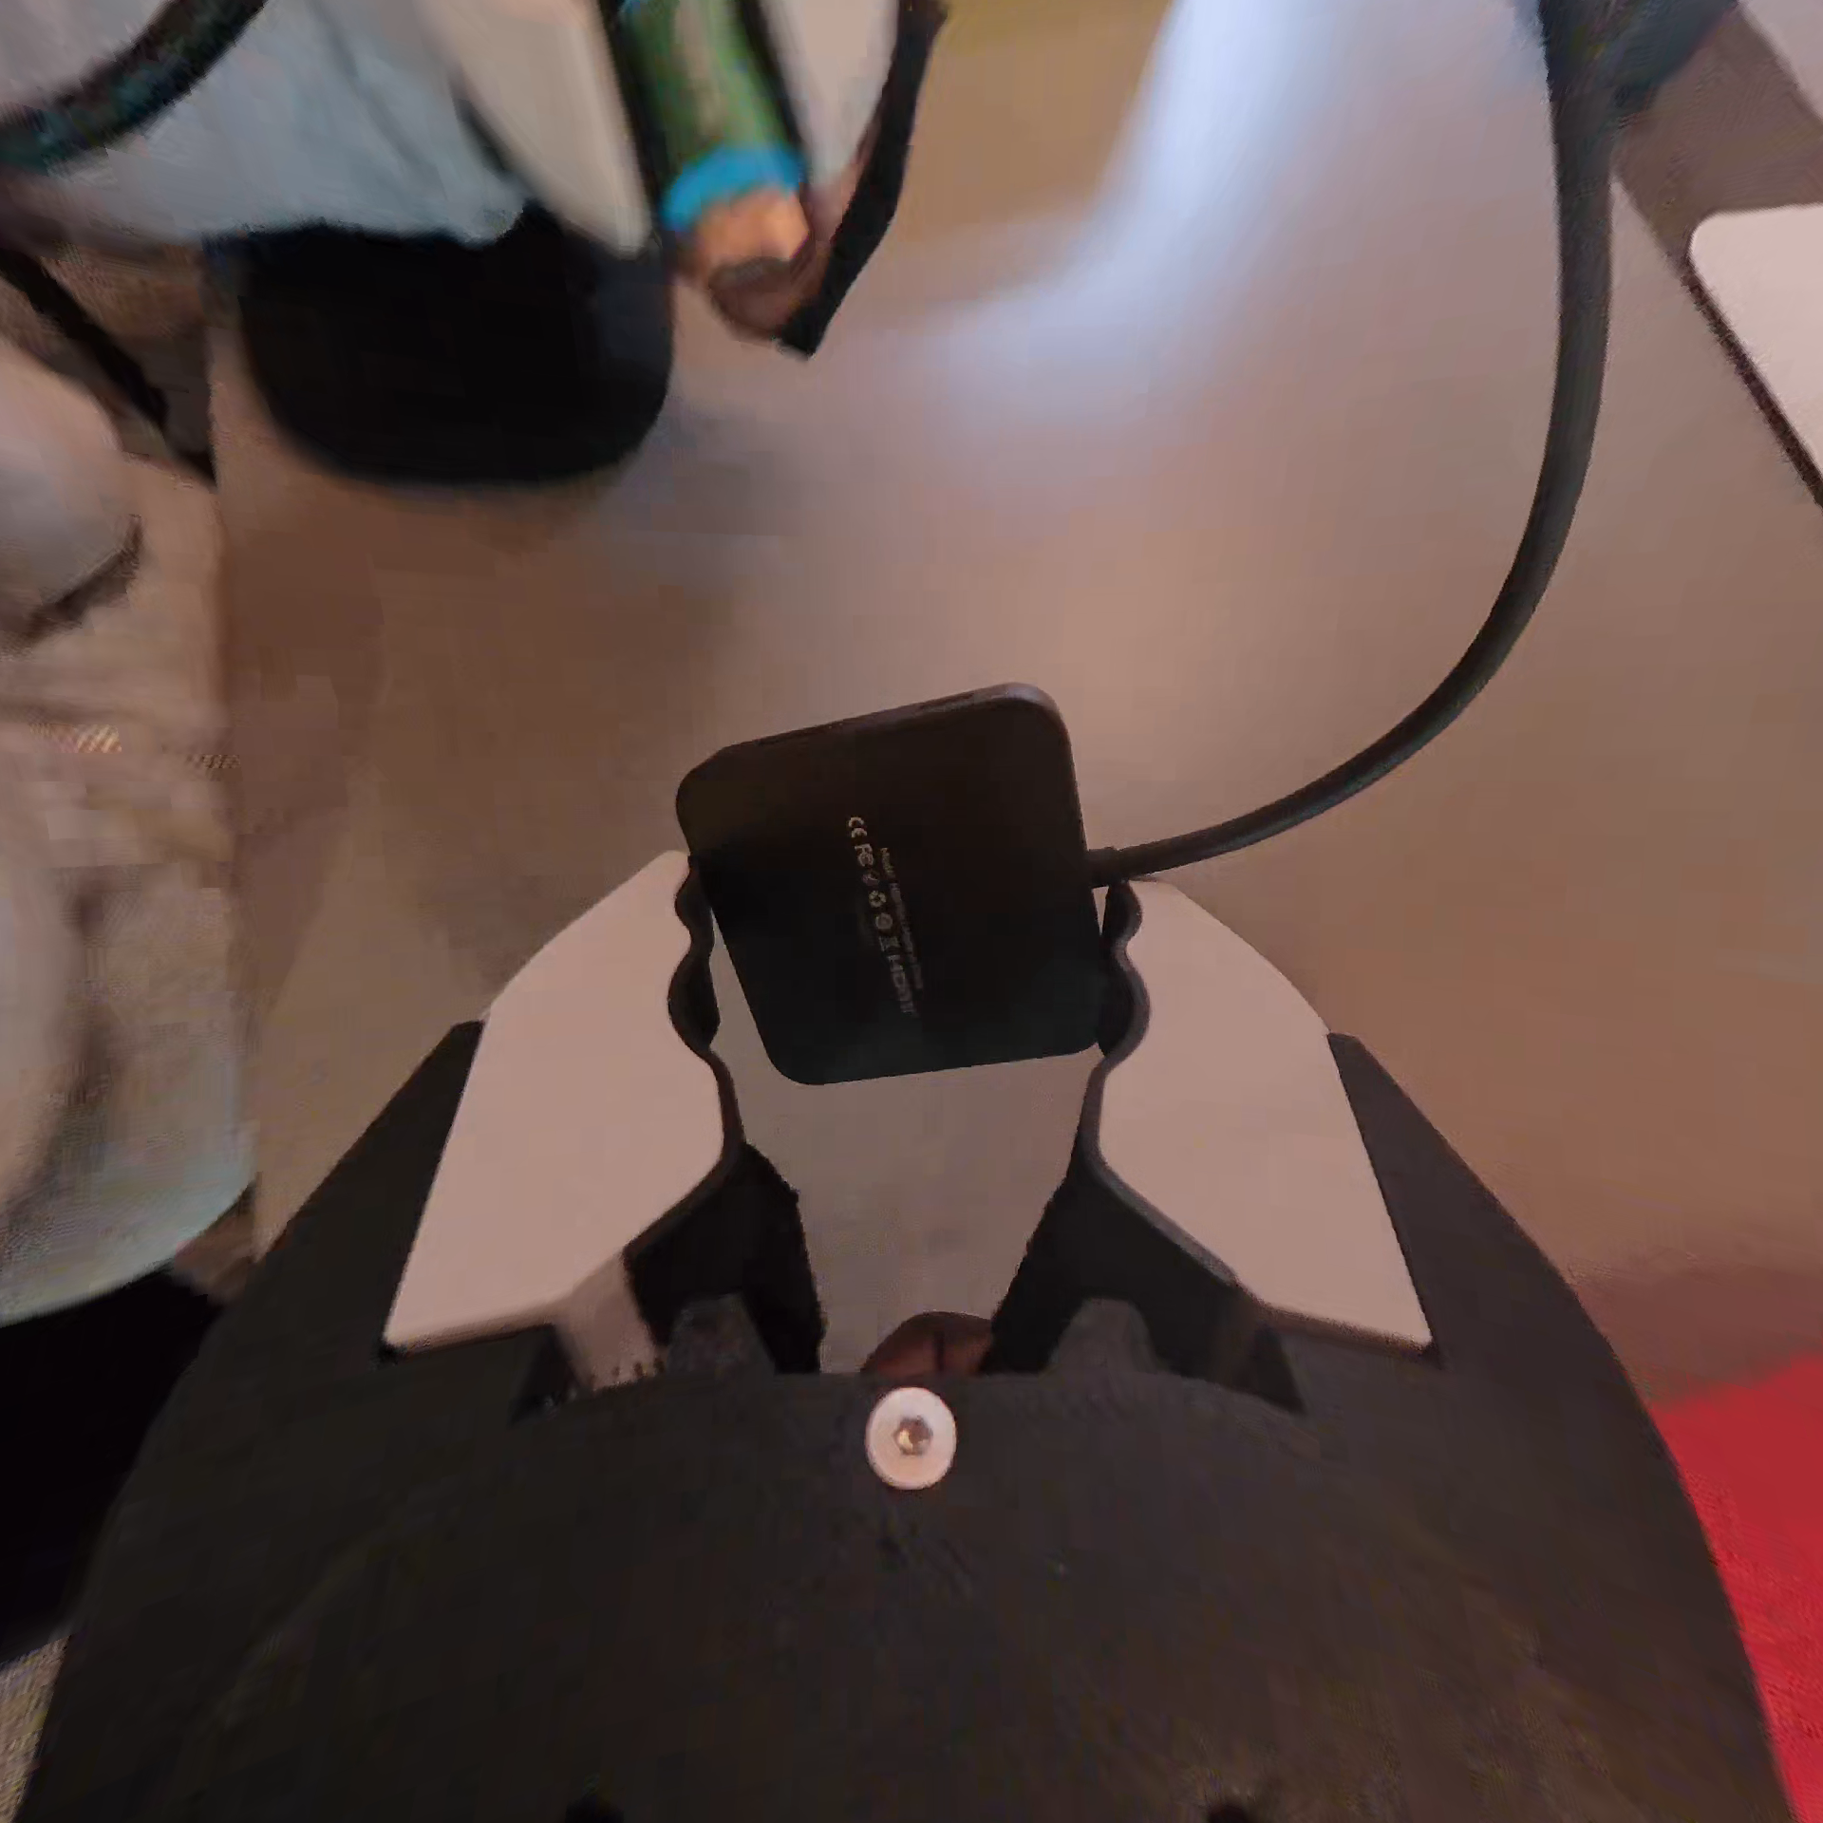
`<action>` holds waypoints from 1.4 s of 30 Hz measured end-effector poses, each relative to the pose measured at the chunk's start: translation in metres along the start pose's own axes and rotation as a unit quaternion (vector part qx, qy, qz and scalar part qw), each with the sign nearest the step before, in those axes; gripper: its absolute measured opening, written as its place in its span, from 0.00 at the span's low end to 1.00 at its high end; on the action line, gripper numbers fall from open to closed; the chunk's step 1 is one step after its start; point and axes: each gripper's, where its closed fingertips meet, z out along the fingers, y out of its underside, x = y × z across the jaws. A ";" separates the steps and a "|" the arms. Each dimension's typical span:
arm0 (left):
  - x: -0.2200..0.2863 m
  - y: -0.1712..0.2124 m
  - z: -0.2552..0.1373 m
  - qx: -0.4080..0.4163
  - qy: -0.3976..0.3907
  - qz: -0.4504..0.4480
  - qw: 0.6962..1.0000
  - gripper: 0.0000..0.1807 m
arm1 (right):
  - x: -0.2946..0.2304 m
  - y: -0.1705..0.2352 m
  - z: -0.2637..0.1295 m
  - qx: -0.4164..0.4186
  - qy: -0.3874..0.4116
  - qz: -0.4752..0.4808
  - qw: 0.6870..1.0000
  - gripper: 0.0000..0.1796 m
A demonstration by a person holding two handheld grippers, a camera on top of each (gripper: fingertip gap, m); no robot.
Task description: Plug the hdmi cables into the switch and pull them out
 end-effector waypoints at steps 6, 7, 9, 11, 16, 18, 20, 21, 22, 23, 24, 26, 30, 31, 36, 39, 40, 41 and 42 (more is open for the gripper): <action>-0.007 0.045 -0.003 -0.141 -0.018 0.092 0.986 0.12 | 0.023 -0.028 0.059 0.067 -0.043 -0.021 0.997 0.43; -0.007 0.051 -0.003 -0.160 -0.017 0.103 0.982 0.12 | 0.020 -0.022 0.063 0.053 -0.043 -0.030 0.997 0.43; -0.003 0.056 0.000 -0.173 -0.007 0.105 0.979 0.12 | 0.011 -0.014 0.065 0.046 -0.043 -0.062 0.996 0.43; -0.001 0.060 0.002 -0.180 0.000 0.103 0.978 0.12 | 0.002 -0.010 0.066 0.050 -0.061 -0.062 0.995 0.43; 0.009 0.064 0.006 -0.187 0.023 0.114 0.975 0.12 | -0.003 0.000 0.072 0.018 -0.074 -0.079 0.994 0.43; 0.012 0.066 0.009 -0.194 0.027 0.117 0.974 0.12 | -0.004 0.001 0.075 0.011 -0.065 -0.083 0.994 0.43; 0.012 0.072 0.010 -0.207 0.026 0.126 0.970 0.12 | -0.004 0.001 0.076 0.012 -0.062 -0.085 0.994 0.43; 0.013 0.073 0.010 -0.210 0.026 0.130 0.969 0.12 | -0.004 0.001 0.076 0.011 -0.059 -0.087 0.994 0.43; 0.013 0.074 0.010 -0.213 0.027 0.135 0.967 0.12 | -0.003 0.001 0.076 0.011 -0.057 -0.089 0.994 0.43; 0.013 0.074 0.009 -0.213 0.026 0.140 0.967 0.12 | -0.003 0.001 0.076 0.012 -0.057 -0.088 0.994 0.43; 0.012 0.073 0.010 -0.213 0.022 0.142 0.966 0.12 | -0.003 0.001 0.076 0.015 -0.055 -0.086 0.995 0.43; 0.010 0.070 0.010 -0.209 0.013 0.147 0.967 0.12 | -0.001 -0.002 0.074 0.024 -0.049 -0.083 0.995 0.43; 0.005 0.070 0.009 -0.218 -0.006 0.157 0.963 0.12 | 0.004 -0.005 0.073 0.030 -0.033 -0.076 0.996 0.43; 0.004 0.069 0.008 -0.217 -0.006 0.153 0.964 0.12 | 0.004 -0.005 0.073 0.032 -0.030 -0.078 0.996 0.43; 0.006 0.072 0.009 -0.224 0.001 0.155 0.962 0.12 | 0.001 -0.007 0.073 0.036 -0.031 -0.087 0.995 0.43; 0.008 0.074 0.008 -0.227 0.005 0.154 0.962 0.12 | 0.001 -0.006 0.074 0.032 -0.022 -0.101 0.994 0.43; 0.007 0.073 0.008 -0.223 0.003 0.153 0.963 0.12 | 0.001 -0.008 0.074 0.037 -0.019 -0.101 0.994 0.43; 0.006 0.071 0.008 -0.219 -0.001 0.155 0.963 0.12 | 0.002 -0.010 0.073 0.043 -0.018 -0.100 0.994 0.42; 0.005 0.070 0.009 -0.217 -0.003 0.161 0.963 0.12 | 0.001 -0.012 0.072 0.049 -0.021 -0.099 0.994 0.42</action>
